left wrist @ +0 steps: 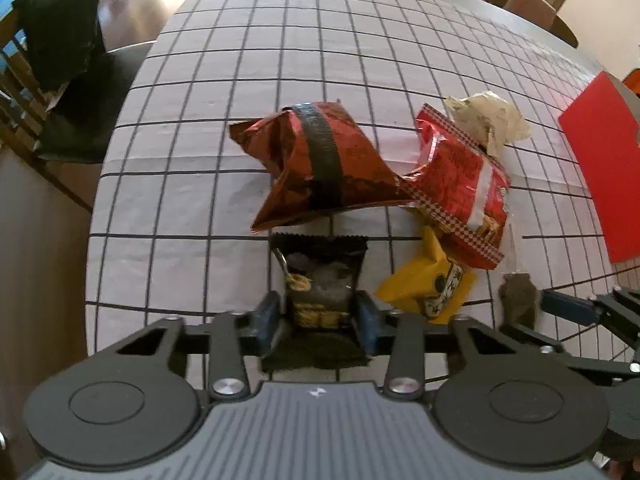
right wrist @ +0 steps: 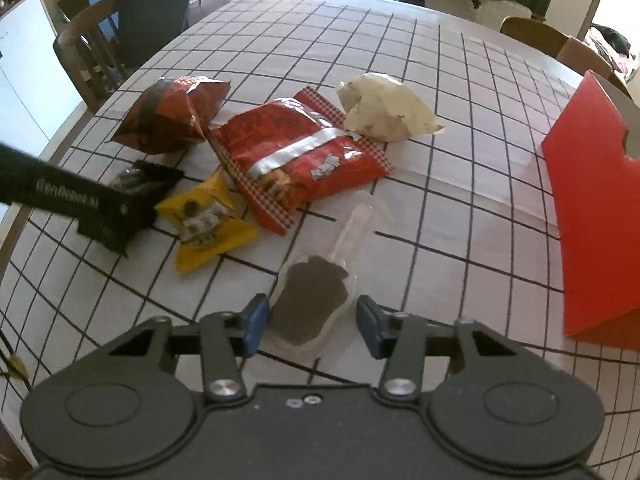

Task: Organize snacks
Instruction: 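Grasp the clear spoon-shaped jelly with the right tool while the left grasps the black candy packet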

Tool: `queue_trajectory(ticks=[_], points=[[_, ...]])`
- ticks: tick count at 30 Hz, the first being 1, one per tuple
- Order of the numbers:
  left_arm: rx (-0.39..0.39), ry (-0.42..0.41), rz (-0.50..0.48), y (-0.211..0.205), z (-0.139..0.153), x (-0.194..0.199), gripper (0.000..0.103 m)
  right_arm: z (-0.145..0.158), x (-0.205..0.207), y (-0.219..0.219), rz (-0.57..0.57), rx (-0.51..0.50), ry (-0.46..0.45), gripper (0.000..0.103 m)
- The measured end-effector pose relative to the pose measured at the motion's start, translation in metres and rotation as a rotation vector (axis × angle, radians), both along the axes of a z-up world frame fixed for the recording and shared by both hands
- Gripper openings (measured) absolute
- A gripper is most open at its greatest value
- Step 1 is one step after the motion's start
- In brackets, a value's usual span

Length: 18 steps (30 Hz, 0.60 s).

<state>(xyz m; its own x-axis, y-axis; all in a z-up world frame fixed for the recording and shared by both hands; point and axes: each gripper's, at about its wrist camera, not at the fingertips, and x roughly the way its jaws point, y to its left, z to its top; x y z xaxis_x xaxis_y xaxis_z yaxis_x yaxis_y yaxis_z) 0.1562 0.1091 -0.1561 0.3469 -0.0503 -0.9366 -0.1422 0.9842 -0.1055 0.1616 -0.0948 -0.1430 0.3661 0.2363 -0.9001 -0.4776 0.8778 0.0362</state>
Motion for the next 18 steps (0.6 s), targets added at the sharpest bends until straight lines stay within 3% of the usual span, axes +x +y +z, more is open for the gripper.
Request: queue_trajectory(ticks=[6,18], points=[[0.008,-0.006,0.019,0.000,0.001,-0.009,0.033,0.001,-0.004,-0.017,-0.025,0.038,-0.002,0.034],[-0.041,-0.027,0.092,0.001,0.018,-0.031,0.031,0.018,-0.004,-0.061,-0.103,0.151,0.003,0.033]])
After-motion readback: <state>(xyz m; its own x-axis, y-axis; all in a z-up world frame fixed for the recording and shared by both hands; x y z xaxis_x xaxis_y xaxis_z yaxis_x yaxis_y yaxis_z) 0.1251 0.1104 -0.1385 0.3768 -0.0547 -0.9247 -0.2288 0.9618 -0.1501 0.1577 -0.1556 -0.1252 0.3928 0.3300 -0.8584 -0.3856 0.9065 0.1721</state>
